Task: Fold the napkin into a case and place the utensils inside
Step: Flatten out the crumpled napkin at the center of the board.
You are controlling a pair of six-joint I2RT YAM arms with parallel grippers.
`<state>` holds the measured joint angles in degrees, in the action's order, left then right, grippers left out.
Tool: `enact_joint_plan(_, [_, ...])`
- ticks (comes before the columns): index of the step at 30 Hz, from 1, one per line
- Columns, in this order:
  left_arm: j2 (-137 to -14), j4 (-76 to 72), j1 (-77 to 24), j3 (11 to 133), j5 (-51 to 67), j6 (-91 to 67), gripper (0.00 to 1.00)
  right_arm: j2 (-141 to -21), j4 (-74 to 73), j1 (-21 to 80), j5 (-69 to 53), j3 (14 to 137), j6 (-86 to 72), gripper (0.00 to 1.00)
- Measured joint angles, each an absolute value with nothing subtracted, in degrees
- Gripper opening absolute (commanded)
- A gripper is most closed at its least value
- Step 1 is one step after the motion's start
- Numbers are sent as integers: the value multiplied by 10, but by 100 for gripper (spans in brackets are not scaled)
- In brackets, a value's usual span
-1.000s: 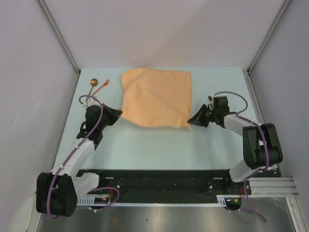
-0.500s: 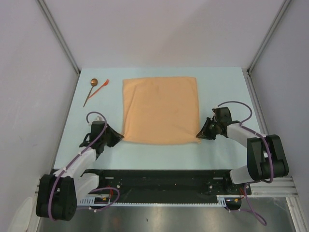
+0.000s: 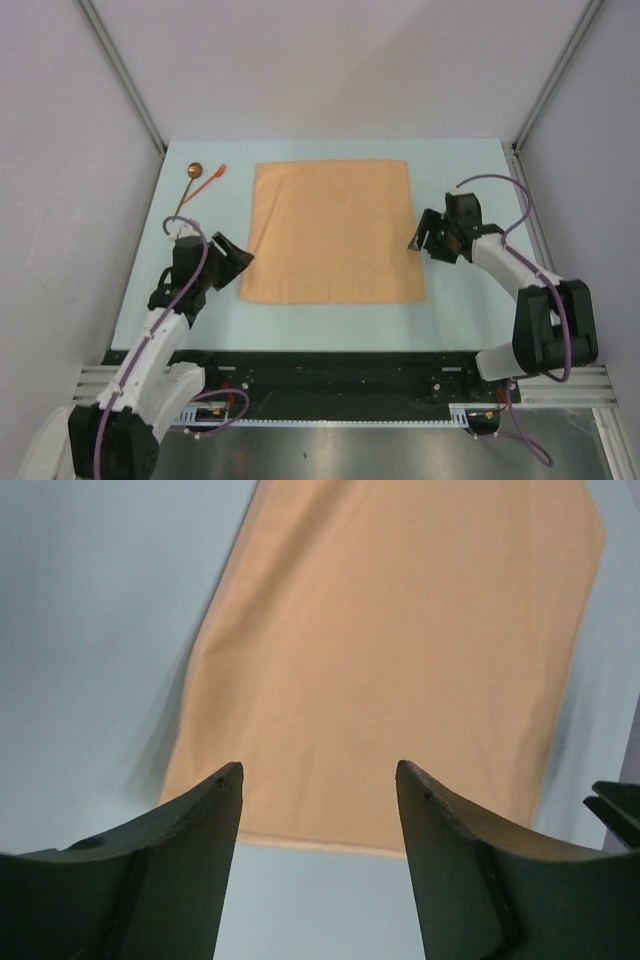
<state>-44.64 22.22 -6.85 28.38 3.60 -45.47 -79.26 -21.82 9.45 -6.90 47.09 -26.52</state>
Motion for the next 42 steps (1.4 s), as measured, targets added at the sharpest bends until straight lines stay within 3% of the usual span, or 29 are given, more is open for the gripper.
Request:
enact_joint_plan(5, [-611,119,-69,343,62,-461,27,-930,-180,105,-81,609,-254,62])
enact_joint_plan(7, [-708,86,-69,389,68,-460,19,-978,-155,107,-86,652,-254,56])
enact_joint_plan(10, [-836,40,-68,472,78,-456,9,-1036,-133,105,-94,706,-259,47])
enact_joint_plan(13, [-934,-6,-68,539,84,-460,7,-1096,-96,96,-111,750,-273,37])
enact_joint_plan(16, [-1018,-28,-66,584,83,-479,0,-1150,-79,83,-129,783,-289,36])
enact_joint_plan(21, [-1121,11,-58,646,93,-509,1,-1211,-70,56,-161,808,-313,36])
enact_joint_plan(26, [-1147,59,-43,698,94,-512,7,-1224,-72,31,-170,826,-316,34])
enact_joint_plan(30, [-1159,89,-40,728,89,-499,27,-1236,-87,19,-176,845,-316,33])
enact_joint_plan(34, [-1150,97,-42,729,76,-474,33,-1240,-114,17,-161,865,-309,33])
enact_joint_plan(37, [-1137,118,-44,730,63,-450,44,-1241,-146,18,-137,882,-295,38])
enact_joint_plan(41, [-1085,148,-61,728,29,-425,57,-1230,-191,26,-91,896,-270,71])
enact_joint_plan(42, [-1063,154,-69,726,18,-420,60,-1220,-214,33,-62,898,-260,73])
